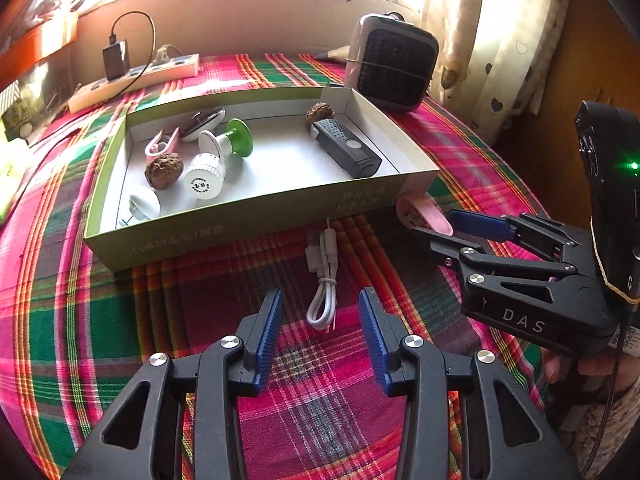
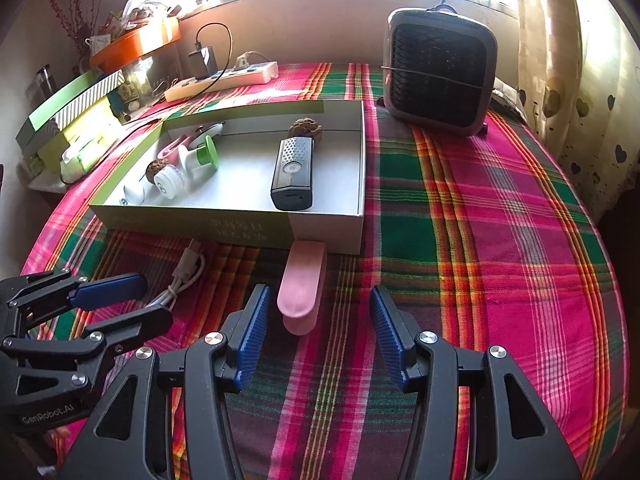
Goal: Organize objects
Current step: 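Close right gripper on pink flat object while left gripper grasps white USB cable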
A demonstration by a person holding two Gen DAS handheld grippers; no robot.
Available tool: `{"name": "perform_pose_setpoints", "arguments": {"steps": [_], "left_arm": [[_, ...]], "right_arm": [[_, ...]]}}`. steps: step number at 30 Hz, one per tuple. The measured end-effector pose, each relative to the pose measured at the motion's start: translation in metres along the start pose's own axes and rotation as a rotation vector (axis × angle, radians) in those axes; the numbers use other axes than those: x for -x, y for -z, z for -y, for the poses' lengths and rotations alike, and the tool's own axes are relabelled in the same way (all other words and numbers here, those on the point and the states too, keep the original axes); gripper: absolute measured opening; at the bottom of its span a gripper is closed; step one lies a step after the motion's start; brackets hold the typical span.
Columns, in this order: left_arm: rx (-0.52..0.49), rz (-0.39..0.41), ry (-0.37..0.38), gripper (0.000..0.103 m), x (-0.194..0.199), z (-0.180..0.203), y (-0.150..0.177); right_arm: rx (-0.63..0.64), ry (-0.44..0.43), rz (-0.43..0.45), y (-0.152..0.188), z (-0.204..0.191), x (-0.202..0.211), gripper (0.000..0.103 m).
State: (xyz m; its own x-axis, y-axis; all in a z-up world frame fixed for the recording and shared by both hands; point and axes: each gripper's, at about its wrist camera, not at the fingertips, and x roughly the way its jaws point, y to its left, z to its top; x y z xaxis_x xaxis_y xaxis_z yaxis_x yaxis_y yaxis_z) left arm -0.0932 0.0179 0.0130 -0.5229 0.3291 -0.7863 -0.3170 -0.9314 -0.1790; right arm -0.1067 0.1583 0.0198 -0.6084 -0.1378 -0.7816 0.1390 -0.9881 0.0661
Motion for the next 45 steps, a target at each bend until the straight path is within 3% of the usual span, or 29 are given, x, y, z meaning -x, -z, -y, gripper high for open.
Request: {"name": "perform_pose_setpoints", "arguments": {"steps": [30, 37, 45], "left_arm": [[-0.028, 0.016, -0.069, 0.037, -0.017, 0.005, -0.019], [-0.034, 0.022, -0.087, 0.03, -0.017, 0.005, -0.019], [-0.021, 0.027, -0.086, 0.021, -0.016, 0.001, -0.018]], "right_arm": [[0.051, 0.05, 0.0, -0.012, -0.006, -0.013, 0.052], [0.051, 0.052, 0.0, -0.012, -0.006, -0.013, 0.051], [0.049, 0.054, 0.002, -0.012, -0.006, -0.012, 0.043]]}}
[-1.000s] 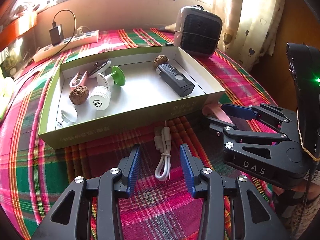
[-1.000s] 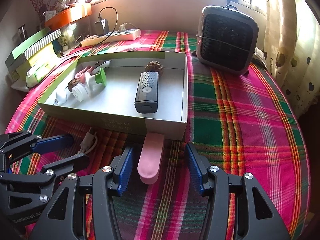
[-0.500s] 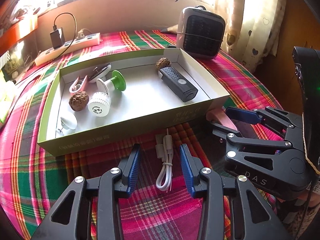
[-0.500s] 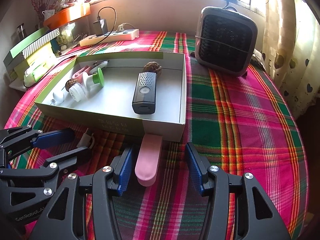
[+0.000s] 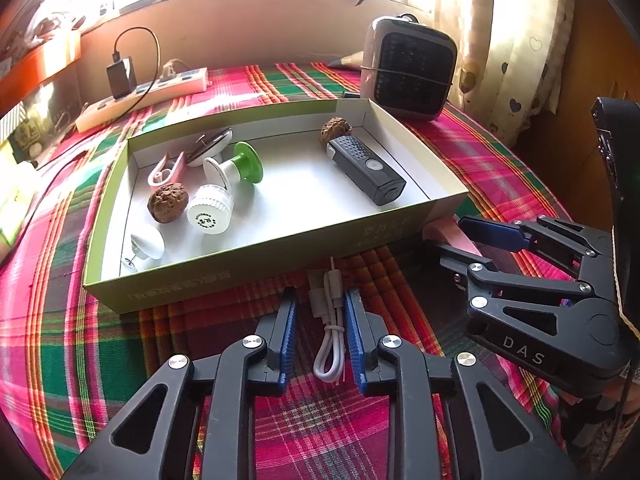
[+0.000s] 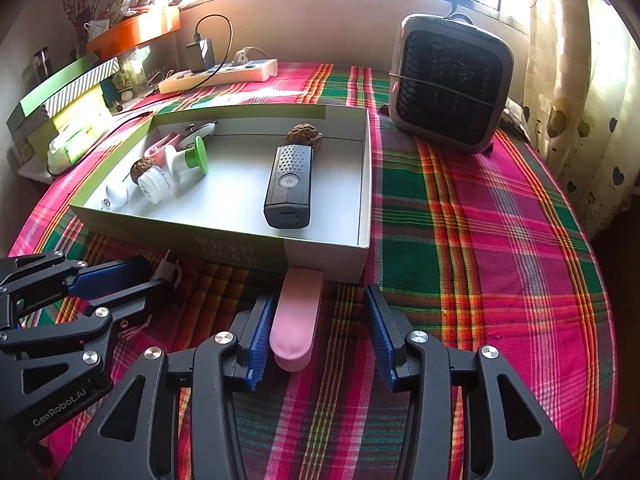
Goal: Organize objects
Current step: 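Close right gripper on pink flat object while left gripper grasps white USB cable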
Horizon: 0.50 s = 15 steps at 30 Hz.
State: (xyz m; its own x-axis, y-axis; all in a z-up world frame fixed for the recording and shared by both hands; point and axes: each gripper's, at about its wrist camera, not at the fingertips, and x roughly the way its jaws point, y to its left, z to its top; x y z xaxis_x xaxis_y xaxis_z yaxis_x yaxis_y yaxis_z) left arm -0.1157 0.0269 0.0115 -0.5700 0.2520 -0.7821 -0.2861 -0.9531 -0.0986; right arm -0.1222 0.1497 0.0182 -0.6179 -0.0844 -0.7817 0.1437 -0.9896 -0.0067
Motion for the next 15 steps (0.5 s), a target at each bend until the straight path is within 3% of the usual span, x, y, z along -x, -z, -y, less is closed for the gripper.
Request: {"name": "perform_pose_setpoints", "arguments": {"steps": [15], "left_arm": [[0.002, 0.0, 0.001, 0.016, 0.0003, -0.0009, 0.0001]], "right_arm": [[0.003, -0.008, 0.003, -0.0006, -0.0025, 0.0013, 0.032]]}}
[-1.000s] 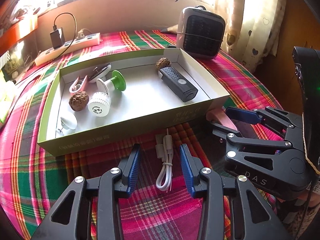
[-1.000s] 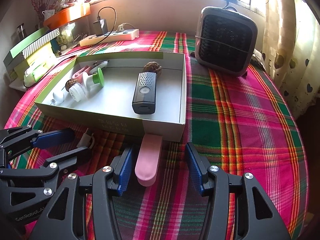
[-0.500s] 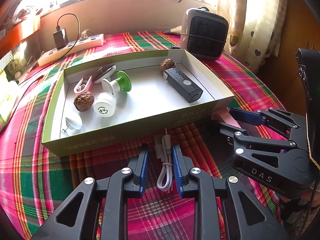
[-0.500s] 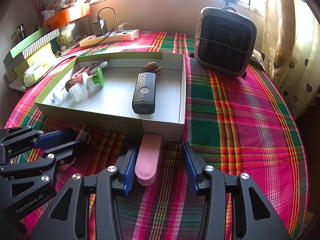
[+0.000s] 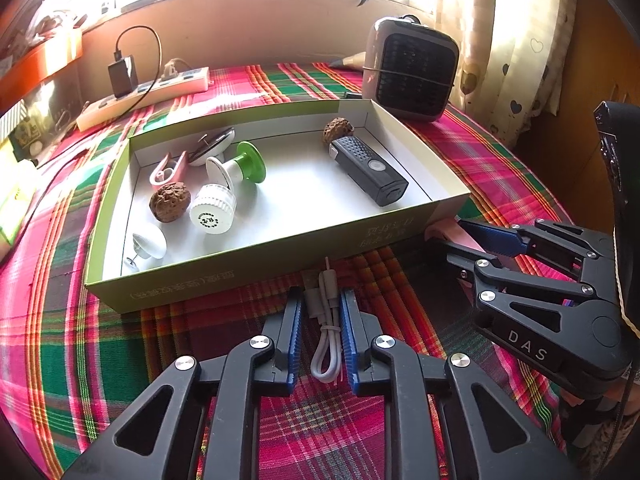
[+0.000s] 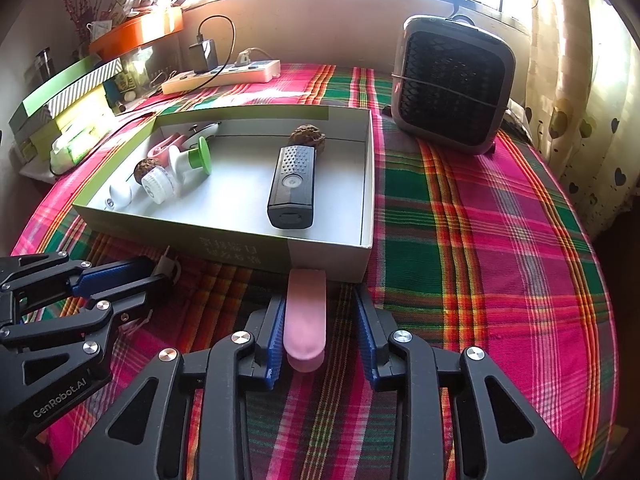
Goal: Organize objects
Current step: 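Close right gripper on pink flat object while left gripper grasps white USB cable, then lift and carry the pink object and white cable over the box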
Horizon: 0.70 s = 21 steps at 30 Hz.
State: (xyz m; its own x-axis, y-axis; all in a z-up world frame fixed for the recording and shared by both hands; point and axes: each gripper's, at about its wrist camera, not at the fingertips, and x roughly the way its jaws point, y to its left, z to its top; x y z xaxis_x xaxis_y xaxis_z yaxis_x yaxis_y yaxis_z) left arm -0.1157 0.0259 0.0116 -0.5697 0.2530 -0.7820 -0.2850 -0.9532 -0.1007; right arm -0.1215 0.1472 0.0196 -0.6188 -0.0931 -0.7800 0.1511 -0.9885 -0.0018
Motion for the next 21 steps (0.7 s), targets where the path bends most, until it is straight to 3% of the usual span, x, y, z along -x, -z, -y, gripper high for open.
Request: {"name": "perform_pose_setpoints", "arguments": {"steps": [3, 9, 21], "left_arm": [[0.001, 0.0, 0.001, 0.016, 0.0001, -0.0002, 0.0001], [0.002, 0.0, 0.002, 0.016, 0.0001, -0.0011, -0.0002], [0.002, -0.001, 0.002, 0.016, 0.0003, -0.0019, 0.0002]], "right_arm": [[0.0, 0.0, 0.002, -0.0003, 0.0004, 0.0, 0.024], [-0.002, 0.0, 0.003, -0.0002, 0.0012, -0.0001, 0.019], [-0.001, 0.0, 0.003, 0.0001, 0.0008, -0.0001, 0.019]]}}
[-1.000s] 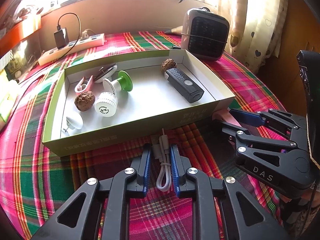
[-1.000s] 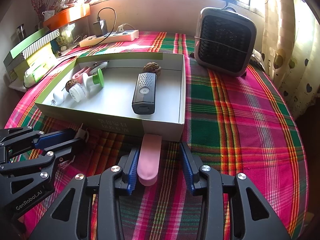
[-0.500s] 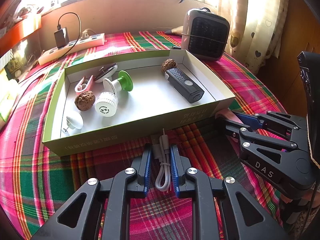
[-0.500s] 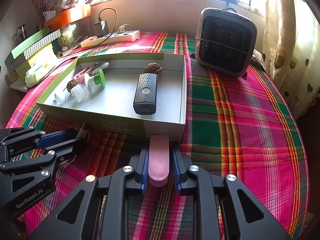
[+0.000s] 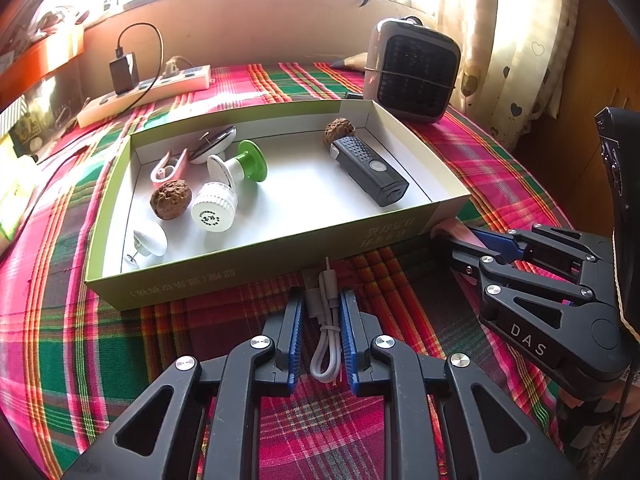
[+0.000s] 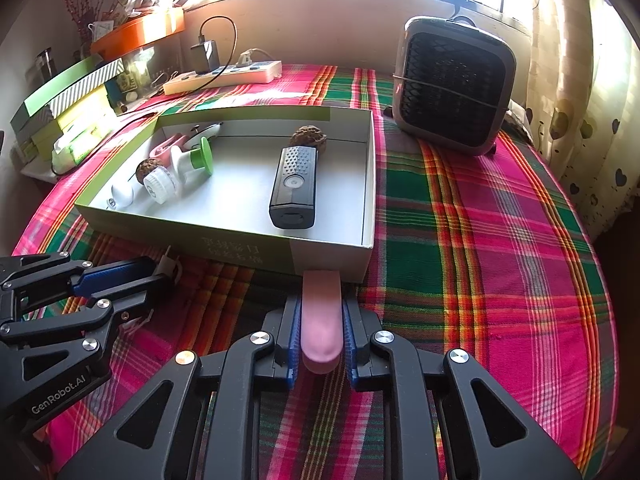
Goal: Organize objects
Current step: 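Lift and carry the pink object and white cable over the box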
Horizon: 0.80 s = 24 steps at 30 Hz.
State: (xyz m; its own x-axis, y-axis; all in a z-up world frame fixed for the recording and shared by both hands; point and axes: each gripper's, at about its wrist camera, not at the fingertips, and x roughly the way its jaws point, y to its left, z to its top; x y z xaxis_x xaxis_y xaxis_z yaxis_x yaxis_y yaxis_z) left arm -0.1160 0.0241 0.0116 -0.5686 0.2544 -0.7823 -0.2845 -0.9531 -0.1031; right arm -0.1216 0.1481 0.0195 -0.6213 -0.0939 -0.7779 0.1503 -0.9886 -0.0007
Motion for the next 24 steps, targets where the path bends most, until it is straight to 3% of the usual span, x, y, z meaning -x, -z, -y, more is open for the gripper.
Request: {"name": "perform_pose_setpoints", "arguments": {"steps": [24], "left_arm": [[0.01, 0.028, 0.011, 0.016, 0.013, 0.0, 0.006]], "right_arm": [[0.011, -0.009, 0.02, 0.003, -0.011, 0.012, 0.018]]}}
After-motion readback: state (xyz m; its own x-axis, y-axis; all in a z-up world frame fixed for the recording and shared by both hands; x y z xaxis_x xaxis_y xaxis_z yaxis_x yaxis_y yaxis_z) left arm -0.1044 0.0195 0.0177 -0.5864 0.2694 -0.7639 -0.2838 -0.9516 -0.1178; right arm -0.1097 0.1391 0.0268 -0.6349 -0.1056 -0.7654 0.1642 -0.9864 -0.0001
